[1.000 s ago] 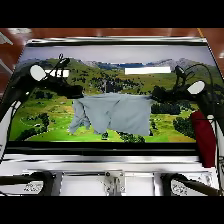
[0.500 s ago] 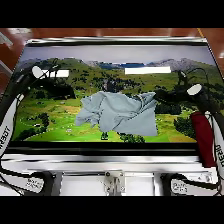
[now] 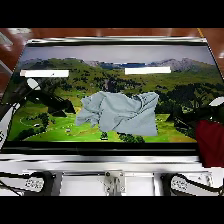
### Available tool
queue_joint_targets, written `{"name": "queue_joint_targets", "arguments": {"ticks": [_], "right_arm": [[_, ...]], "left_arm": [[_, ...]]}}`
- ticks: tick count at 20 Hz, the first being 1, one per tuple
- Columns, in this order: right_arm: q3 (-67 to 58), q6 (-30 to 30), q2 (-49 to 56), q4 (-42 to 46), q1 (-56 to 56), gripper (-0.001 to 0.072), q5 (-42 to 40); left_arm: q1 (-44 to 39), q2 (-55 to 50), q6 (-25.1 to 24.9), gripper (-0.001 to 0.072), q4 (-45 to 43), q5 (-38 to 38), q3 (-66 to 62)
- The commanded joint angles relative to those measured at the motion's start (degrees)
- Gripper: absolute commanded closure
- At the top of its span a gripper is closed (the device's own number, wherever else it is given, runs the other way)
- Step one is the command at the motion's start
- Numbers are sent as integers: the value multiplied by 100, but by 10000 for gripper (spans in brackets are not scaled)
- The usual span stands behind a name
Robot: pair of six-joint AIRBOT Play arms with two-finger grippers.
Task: Fold the shirts.
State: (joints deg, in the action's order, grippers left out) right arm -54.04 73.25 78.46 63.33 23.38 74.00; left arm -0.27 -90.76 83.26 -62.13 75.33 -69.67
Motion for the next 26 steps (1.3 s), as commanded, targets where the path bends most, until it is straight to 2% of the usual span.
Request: {"name": "queue_joint_targets", "arguments": {"ticks": [1, 4, 5, 6, 8, 9, 16, 17, 18, 19, 20, 23, 26], "right_arm": [[275, -92, -15, -413, 81, 36, -76], [275, -90, -15, -457, 79, 36, -90], [275, -90, -15, -457, 79, 36, -66], [275, -87, -15, -444, 44, 36, -59], [297, -90, 31, -323, -177, 36, -116], [352, -90, 74, -321, -332, 36, -219], [514, 17, 817, -748, -1513, 40, -671], [514, 66, 822, -728, -1670, 144, -782], [511, 164, 822, -737, -1773, 316, -835], [487, 286, 822, -752, -1836, 548, -811], [417, 308, 809, -772, -1836, 648, -654], [-109, 44, 260, -743, -1784, 650, -179], [-1255, -398, -1003, -846, -1784, 651, -111]], "left_arm": [[-234, -101, -107, -4, 422, -713, 457], [-341, -328, -197, 3, 981, -979, 457], [-367, -422, -304, 144, 1121, -953, 457], [-369, -483, -315, 379, 1130, -909, 457], [-354, -507, -352, 502, 1119, -815, 450], [-332, -507, -435, 663, 1119, -682, 404], [-284, -173, -590, 666, 1051, -481, 7], [-284, -116, -658, 666, 1051, -479, -55], [-284, -50, -662, 666, 1047, -476, -109], [-284, 39, -658, 667, 999, -476, -179], [-284, 151, -658, 667, 898, -472, -260], [-284, 798, -654, 668, 509, -350, -706], [-284, 1869, -656, 668, 107, -332, -1567]]}}
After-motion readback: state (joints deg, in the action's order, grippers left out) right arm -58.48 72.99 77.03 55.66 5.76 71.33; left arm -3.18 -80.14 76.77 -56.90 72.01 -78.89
